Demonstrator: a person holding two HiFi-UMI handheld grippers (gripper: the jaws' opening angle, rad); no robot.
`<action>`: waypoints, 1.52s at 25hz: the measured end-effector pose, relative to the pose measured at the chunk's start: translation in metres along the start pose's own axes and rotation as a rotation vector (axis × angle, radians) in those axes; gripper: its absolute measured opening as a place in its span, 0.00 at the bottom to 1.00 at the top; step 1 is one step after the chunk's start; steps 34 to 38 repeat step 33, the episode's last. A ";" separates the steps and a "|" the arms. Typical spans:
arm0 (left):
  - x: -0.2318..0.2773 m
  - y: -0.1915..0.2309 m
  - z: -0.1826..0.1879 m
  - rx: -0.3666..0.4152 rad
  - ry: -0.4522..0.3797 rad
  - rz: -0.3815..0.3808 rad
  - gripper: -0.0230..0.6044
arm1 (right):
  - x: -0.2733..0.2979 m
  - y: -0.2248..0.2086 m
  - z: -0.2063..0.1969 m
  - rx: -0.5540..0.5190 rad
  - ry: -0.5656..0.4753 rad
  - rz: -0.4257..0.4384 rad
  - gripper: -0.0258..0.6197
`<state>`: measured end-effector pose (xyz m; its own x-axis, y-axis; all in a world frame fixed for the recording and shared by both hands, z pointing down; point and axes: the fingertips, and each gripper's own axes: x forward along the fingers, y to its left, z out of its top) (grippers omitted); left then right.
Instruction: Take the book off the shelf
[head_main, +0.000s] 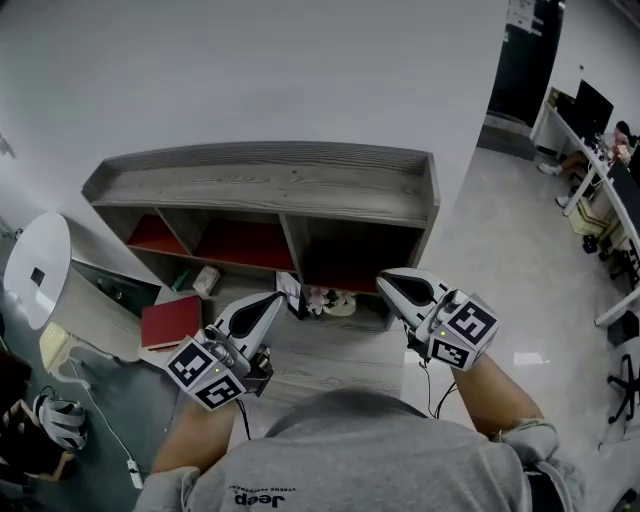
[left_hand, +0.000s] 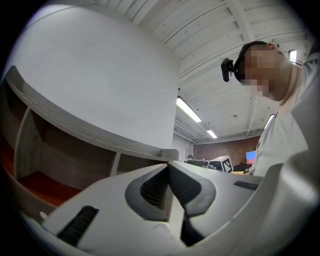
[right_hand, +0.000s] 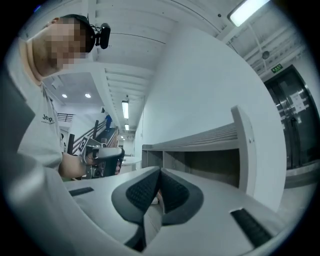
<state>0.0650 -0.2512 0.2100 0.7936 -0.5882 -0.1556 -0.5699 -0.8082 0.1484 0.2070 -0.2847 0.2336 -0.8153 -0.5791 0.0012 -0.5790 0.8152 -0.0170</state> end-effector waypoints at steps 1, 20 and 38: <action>0.003 -0.003 -0.001 0.001 0.002 -0.006 0.09 | -0.004 -0.001 0.000 0.009 -0.006 0.001 0.02; 0.006 -0.009 -0.024 -0.048 -0.003 0.004 0.09 | -0.025 -0.001 -0.019 -0.020 0.021 0.000 0.03; 0.000 -0.004 -0.023 -0.052 -0.013 0.016 0.09 | -0.019 0.005 -0.019 -0.038 0.023 0.038 0.03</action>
